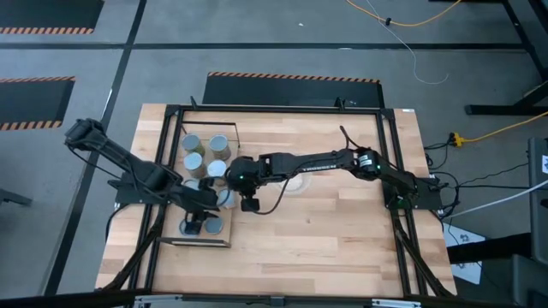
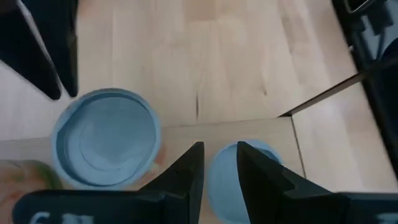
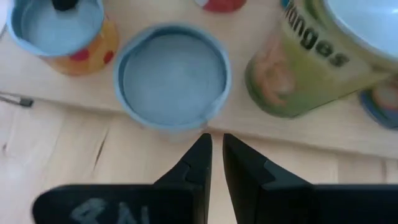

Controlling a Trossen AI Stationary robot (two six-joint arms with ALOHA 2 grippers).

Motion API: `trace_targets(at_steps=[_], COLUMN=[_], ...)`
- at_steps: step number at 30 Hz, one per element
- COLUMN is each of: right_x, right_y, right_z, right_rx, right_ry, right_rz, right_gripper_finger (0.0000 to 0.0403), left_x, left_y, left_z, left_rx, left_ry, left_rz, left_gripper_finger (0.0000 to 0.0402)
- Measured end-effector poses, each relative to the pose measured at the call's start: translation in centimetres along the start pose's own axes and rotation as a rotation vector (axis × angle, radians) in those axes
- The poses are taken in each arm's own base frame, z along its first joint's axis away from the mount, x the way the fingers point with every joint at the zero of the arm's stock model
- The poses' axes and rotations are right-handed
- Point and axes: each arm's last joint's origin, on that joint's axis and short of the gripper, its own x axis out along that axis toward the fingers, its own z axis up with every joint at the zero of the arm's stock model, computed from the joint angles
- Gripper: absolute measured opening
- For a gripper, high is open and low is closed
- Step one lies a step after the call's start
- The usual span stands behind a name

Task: Pick and place cans onto a shelf
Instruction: Put the canned diced tomatoes on the shelf

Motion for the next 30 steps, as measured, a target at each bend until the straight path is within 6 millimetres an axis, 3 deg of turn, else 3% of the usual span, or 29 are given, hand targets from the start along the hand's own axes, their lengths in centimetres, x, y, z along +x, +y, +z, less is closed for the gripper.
trace_targets(at_steps=[11,30], right_x=[0.5,0.7], right_y=[0.2,2.0], right_z=[0.3,0.6], right_rx=[0.0,-0.027], right_ry=[-0.045,-0.061], right_rz=[0.007,0.056], right_gripper_finger=[0.0045,0.0045], left_x=[1.6,1.3], left_y=[0.1,0.8], left_z=[-0.7,-1.8], left_rx=[0.014,-0.089], left_ry=[0.111,0.201], left_rz=[0.072,0.195], left_gripper_finger=[0.0088,0.0088])
